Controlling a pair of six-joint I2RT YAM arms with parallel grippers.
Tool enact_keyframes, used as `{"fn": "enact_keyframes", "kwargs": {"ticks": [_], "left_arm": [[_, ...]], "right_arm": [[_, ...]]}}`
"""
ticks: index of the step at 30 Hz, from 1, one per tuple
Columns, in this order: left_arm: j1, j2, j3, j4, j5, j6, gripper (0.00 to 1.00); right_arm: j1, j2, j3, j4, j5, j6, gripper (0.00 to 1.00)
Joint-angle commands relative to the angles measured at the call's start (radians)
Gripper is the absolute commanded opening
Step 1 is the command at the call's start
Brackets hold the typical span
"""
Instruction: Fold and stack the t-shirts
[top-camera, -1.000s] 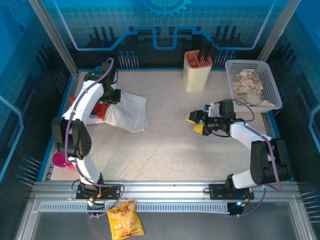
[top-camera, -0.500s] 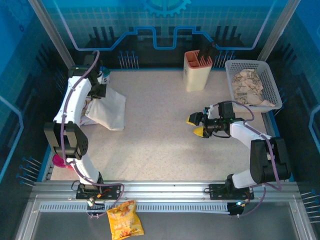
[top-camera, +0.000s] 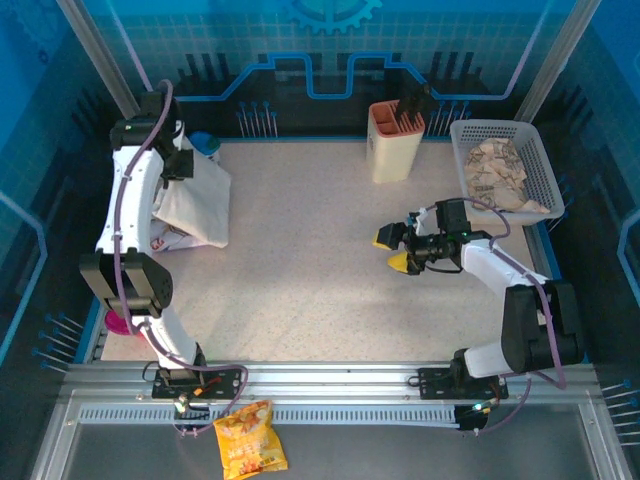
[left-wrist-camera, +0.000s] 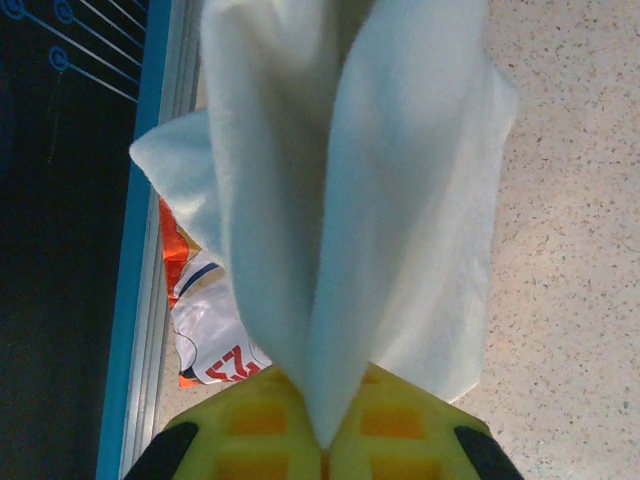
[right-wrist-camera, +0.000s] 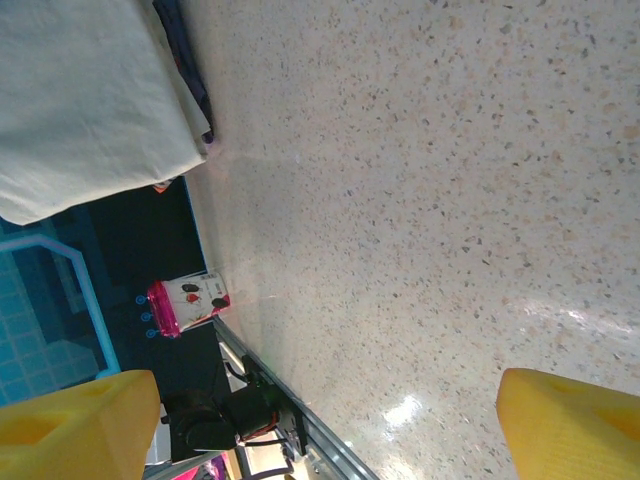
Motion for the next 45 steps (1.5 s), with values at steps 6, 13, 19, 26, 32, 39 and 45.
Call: {"fn": "enact_keyframes", "kwargs": {"ticks": [6, 13, 19, 26, 32, 39, 45], "left_arm": [[0.065, 0.022, -0.005, -0.003, 0.024, -0.013, 0.0], [0.107, 0.022, -0.074, 0.032, 0.013, -0.05, 0.0], [0.187, 0.017, -0.16, 0.1, 0.041, -0.062, 0.0], [0.252, 0.051, -0.15, 0.119, 0.044, -0.061, 0.0], [0.293, 0.052, -0.193, 0.164, 0.037, -0.068, 0.0], [0.346, 0.082, -0.211, 0.203, 0.026, -0.087, 0.0], [0.389, 0.172, -0.182, 0.227, 0.002, -0.109, 0.0]], "right_arm": [[0.037, -0.02, 0.035, -0.059, 0.032, -0.007, 0.88], [0.058, 0.002, 0.061, -0.076, 0.042, -0.008, 0.88], [0.084, 0.007, 0.103, -0.101, 0.05, 0.002, 0.88], [0.108, 0.043, 0.174, -0.148, 0.054, -0.024, 0.88], [0.115, 0.05, 0.167, -0.138, 0.052, -0.019, 0.88], [0.124, 0.059, 0.177, -0.164, 0.054, -0.034, 0.88], [0.138, 0.063, 0.182, -0.175, 0.054, -0.036, 0.88]]}}
